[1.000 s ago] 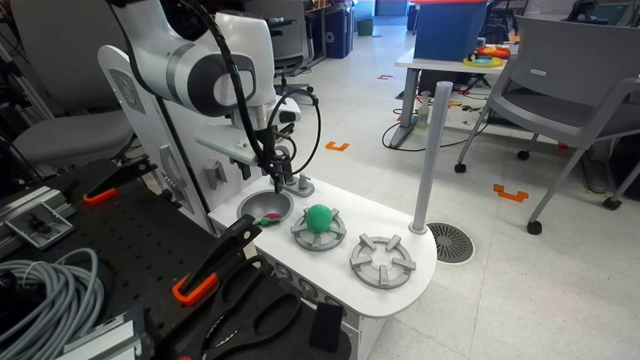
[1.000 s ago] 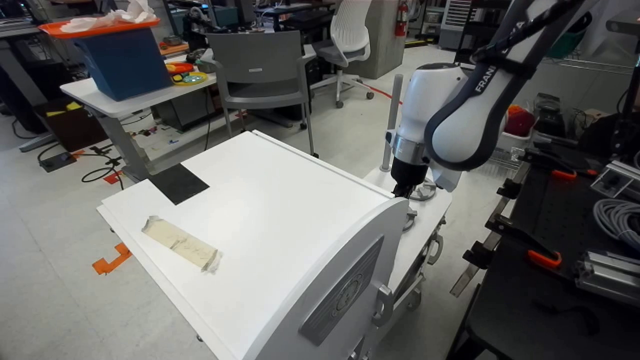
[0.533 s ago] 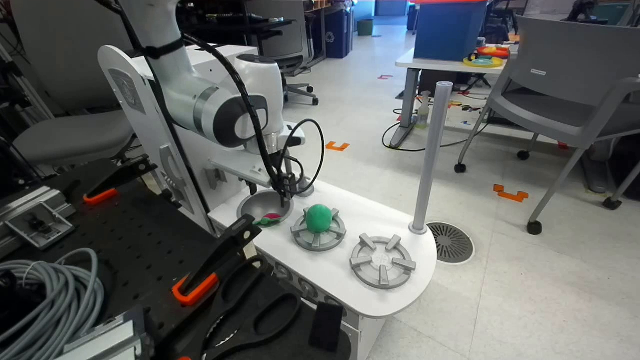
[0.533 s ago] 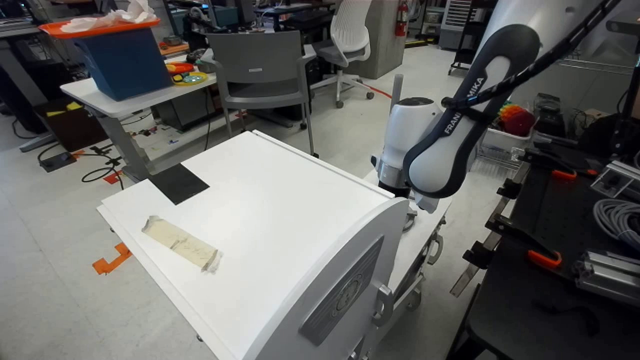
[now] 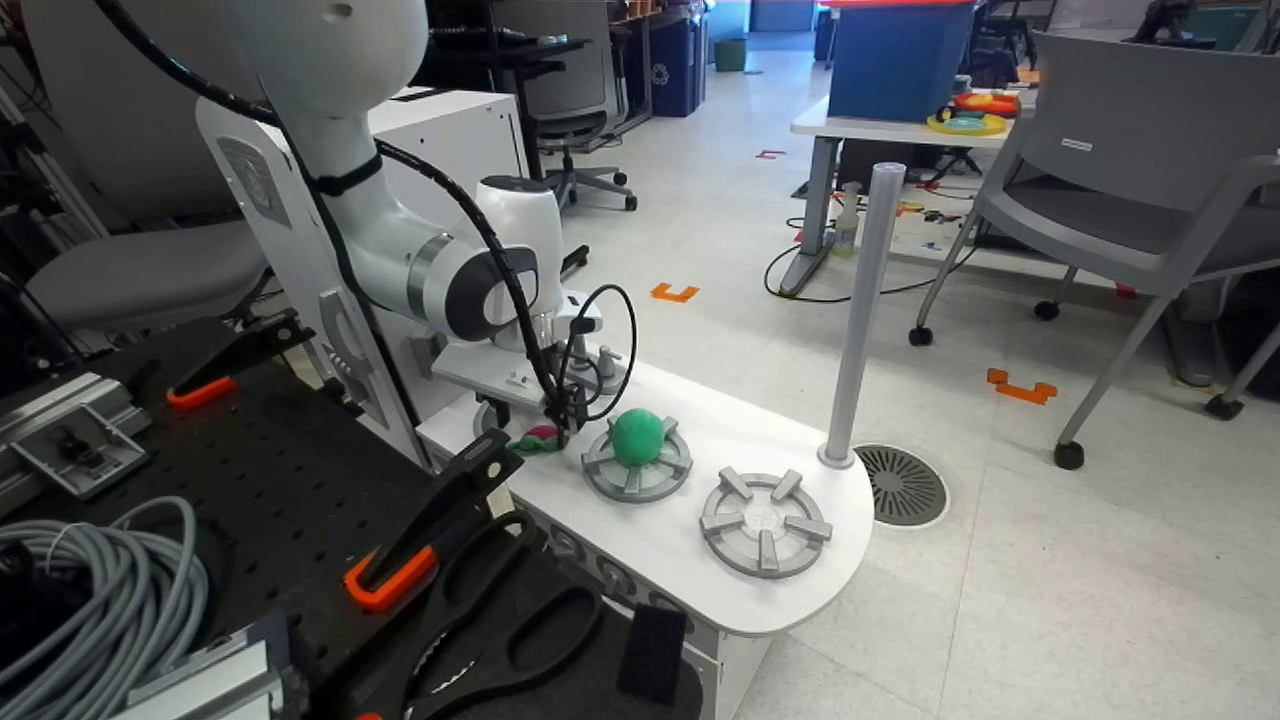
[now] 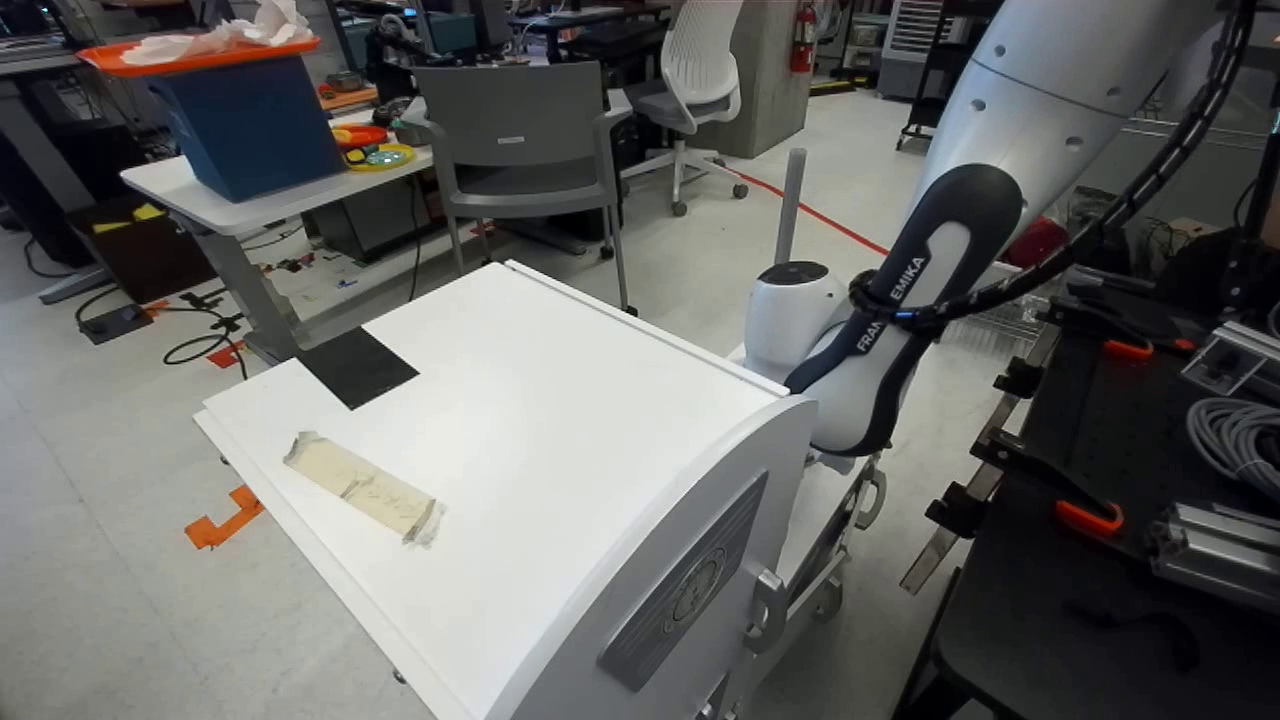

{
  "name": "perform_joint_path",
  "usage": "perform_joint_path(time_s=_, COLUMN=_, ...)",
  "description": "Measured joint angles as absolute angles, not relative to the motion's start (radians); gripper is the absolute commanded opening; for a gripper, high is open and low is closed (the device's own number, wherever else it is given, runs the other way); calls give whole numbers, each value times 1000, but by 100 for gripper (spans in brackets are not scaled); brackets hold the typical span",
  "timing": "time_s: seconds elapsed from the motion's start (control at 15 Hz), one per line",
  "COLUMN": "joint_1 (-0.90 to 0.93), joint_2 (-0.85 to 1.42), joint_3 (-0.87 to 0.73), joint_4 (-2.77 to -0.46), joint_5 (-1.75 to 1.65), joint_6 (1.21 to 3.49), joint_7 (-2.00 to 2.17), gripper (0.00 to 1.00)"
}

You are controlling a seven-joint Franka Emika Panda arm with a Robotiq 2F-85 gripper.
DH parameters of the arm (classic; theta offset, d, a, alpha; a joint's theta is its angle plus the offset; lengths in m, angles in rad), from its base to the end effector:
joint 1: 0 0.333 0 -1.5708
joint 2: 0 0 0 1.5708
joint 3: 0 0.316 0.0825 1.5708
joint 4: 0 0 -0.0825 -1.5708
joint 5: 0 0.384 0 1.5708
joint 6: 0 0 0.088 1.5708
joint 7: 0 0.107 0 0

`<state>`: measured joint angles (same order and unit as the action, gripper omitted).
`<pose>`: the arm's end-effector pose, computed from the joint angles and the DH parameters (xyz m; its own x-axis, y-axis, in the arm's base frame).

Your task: Remove the toy vegetable from the sink and put it on the right stove plate

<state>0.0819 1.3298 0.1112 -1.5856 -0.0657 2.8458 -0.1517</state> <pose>0.5647 0.1162 -0.1363 0.9451 0.3235 -0.0467 0.3177 -0.9428 -0.1010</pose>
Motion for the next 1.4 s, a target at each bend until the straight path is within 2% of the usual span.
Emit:
perform_joint_path(time_s=0.07, joint_1=91, joint_2=1344, joint_3=102, joint_4=-1566, joint_5=-69, joint_6=2836, joint_7=-151, gripper=95)
perform_joint_path(time_s=0.13, joint_1=98, joint_2=1356, joint_3=95, joint_4=-1548, joint_5=-71, joint_6=2824, joint_7=-150, gripper=72)
perform_joint_path(time_s=0.27, joint_1=111, joint_2=1374, joint_3=81, joint_4=-1516, joint_5=-73, joint_6=2800, joint_7=-148, gripper=67)
perform_joint_path(time_s=0.87, joint_1=182, joint_2=1413, joint_3=-4, joint_4=-1427, joint_5=-84, joint_6=2746, joint_7=-54, gripper=0)
perform_joint_path(time_s=1.4, joint_1=293, joint_2=1436, joint_3=-46, joint_4=-1407, joint_5=-111, joint_6=2777, joint_7=22, gripper=0)
